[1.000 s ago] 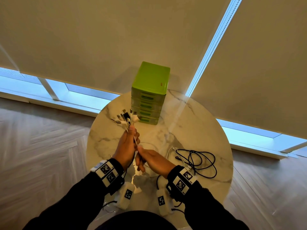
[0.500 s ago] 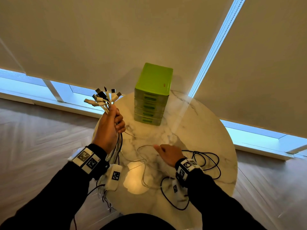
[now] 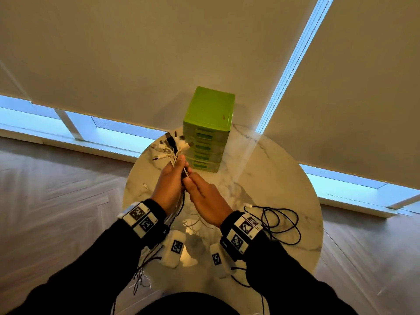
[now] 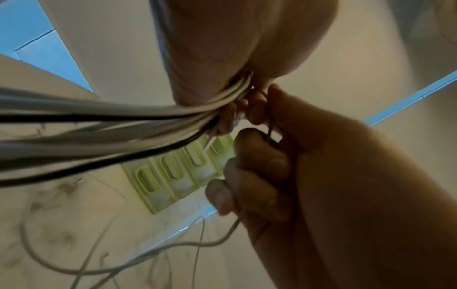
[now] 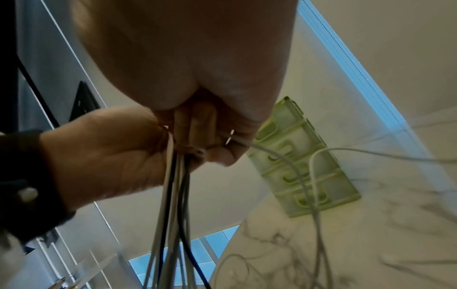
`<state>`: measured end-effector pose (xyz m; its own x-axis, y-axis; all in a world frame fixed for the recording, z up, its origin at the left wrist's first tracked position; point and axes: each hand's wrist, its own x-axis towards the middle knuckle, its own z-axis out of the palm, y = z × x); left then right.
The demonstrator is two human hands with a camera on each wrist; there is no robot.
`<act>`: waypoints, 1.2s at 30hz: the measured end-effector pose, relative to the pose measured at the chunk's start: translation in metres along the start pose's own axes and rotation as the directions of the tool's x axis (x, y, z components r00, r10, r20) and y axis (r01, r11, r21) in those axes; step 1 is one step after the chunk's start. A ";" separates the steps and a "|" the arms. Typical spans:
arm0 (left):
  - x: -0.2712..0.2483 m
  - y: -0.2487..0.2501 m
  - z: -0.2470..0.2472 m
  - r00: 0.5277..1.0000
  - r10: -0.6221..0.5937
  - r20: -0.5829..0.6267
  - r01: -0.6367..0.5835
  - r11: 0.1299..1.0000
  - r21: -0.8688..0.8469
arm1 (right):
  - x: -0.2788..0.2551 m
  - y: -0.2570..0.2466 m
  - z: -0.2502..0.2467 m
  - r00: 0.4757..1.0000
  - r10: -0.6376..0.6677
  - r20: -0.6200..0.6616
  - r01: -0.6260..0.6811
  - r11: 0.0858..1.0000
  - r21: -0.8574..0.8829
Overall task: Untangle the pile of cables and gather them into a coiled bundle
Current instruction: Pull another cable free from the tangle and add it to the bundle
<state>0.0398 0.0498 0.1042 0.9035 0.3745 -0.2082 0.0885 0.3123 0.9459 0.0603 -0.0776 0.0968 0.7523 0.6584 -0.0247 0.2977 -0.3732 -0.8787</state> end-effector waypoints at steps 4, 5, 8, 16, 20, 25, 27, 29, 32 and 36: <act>0.012 0.017 -0.005 0.994 0.044 -0.098 -0.061 0.982 -0.178 | -0.017 0.023 0.001 0.986 0.067 0.155 -0.083 0.991 0.102; 0.014 0.023 -0.007 0.993 0.042 -0.114 -0.068 0.969 -0.239 | -0.021 0.030 0.001 0.979 0.069 0.194 -0.085 0.993 0.076; 0.017 0.039 -0.014 0.994 0.055 -0.093 -0.082 0.946 -0.313 | -0.026 0.054 0.000 0.971 0.090 0.224 -0.093 0.996 0.003; 0.011 0.050 -0.021 0.983 0.183 0.028 -0.178 0.978 -0.110 | 0.002 0.083 -0.027 0.939 0.157 0.306 -0.069 0.958 -0.278; 0.012 0.063 -0.031 0.973 0.229 -0.016 -0.230 0.968 -0.097 | 0.006 0.107 -0.055 0.859 0.317 0.402 -0.053 0.836 -0.546; 0.014 0.081 -0.045 0.962 0.265 -0.068 -0.272 0.955 -0.118 | -0.005 0.126 -0.085 0.911 0.372 0.178 -0.155 0.710 -0.687; 0.015 0.075 -0.040 0.965 0.259 -0.034 -0.261 0.960 -0.098 | -0.006 0.111 -0.093 0.964 0.250 0.090 -0.172 0.845 -0.506; 0.014 0.061 -0.029 0.973 0.231 0.030 -0.229 0.972 -0.055 | -0.002 0.086 -0.097 0.991 0.132 0.026 -0.119 0.947 -0.299; 0.007 0.037 -0.003 0.972 0.154 0.176 -0.166 0.984 0.059 | 0.003 0.051 -0.101 0.998 0.059 -0.034 -0.064 0.983 -0.170; -0.005 0.023 0.027 0.962 0.019 0.273 -0.084 0.970 0.227 | -0.002 0.018 -0.105 0.998 -0.019 -0.063 0.001 0.960 -0.279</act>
<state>0.0485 0.0316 0.1337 0.9852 0.1278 -0.1140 0.1051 0.0738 0.9917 0.1261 -0.1542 0.1313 0.7820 0.6229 0.0224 0.4504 -0.5399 -0.7110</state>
